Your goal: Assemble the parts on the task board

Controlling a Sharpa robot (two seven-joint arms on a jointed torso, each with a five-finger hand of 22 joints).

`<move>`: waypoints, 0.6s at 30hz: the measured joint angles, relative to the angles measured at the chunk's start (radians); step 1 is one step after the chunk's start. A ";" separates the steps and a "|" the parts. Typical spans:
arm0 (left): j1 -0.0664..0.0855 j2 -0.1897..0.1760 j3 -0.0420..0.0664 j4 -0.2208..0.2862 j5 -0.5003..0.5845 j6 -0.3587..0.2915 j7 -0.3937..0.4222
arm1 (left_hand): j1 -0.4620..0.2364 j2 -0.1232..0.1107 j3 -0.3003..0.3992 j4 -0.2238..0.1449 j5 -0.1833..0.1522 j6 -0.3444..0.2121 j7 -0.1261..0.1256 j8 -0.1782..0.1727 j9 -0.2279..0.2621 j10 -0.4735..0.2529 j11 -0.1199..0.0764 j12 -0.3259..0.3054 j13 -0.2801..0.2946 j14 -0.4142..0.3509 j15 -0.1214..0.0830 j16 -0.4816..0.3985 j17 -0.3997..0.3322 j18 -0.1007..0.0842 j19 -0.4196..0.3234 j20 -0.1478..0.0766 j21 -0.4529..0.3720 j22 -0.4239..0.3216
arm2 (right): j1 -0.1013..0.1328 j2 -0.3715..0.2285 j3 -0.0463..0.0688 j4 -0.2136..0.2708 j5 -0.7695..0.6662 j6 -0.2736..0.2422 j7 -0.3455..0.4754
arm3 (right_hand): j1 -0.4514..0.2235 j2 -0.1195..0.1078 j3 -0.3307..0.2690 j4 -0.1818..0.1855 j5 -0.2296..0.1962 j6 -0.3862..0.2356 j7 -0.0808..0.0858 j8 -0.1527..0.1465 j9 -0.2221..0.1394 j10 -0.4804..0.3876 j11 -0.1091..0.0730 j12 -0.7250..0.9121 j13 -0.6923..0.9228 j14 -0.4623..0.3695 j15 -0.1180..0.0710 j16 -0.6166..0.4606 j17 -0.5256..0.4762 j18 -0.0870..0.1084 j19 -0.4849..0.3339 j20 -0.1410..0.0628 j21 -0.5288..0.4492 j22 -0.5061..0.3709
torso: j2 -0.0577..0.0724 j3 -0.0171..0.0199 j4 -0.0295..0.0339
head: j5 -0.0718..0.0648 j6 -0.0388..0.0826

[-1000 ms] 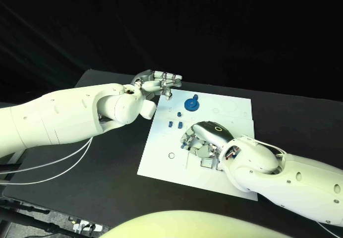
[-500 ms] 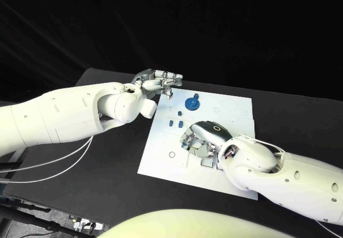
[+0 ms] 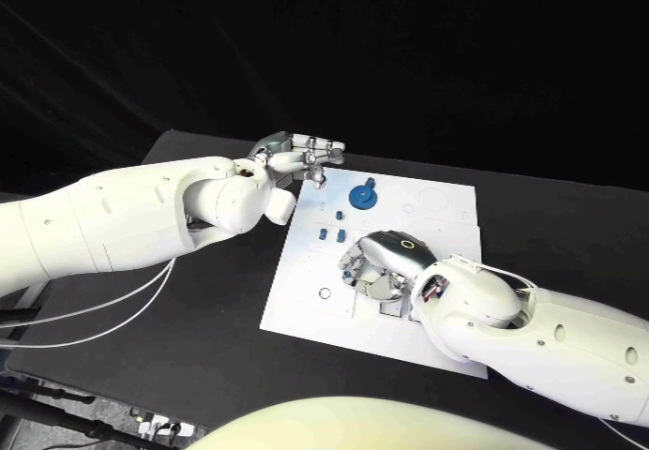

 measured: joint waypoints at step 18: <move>0.000 -0.003 -0.001 -0.001 0.000 0.001 -0.004 | 0.000 0.000 0.000 0.000 0.000 0.000 0.000 0.000 0.000 0.000 0.000 0.000 0.000 0.000 0.000 0.000 -0.001 0.000 0.000 0.000 0.000 0.000 | 0.020 -0.131 0.008 0.137 -0.020 -0.024 -0.052 | -0.011 -0.011 -0.017 0.000 -0.005 -0.027 -0.002 0.000 -0.007 -0.009 0.002 -0.004 -0.002 0.000 0.000 0.000 0.000 0.000 -0.001 0.001 -0.005 0.000 | -0.001 0.0005 -0.0012 | -0.016 0.016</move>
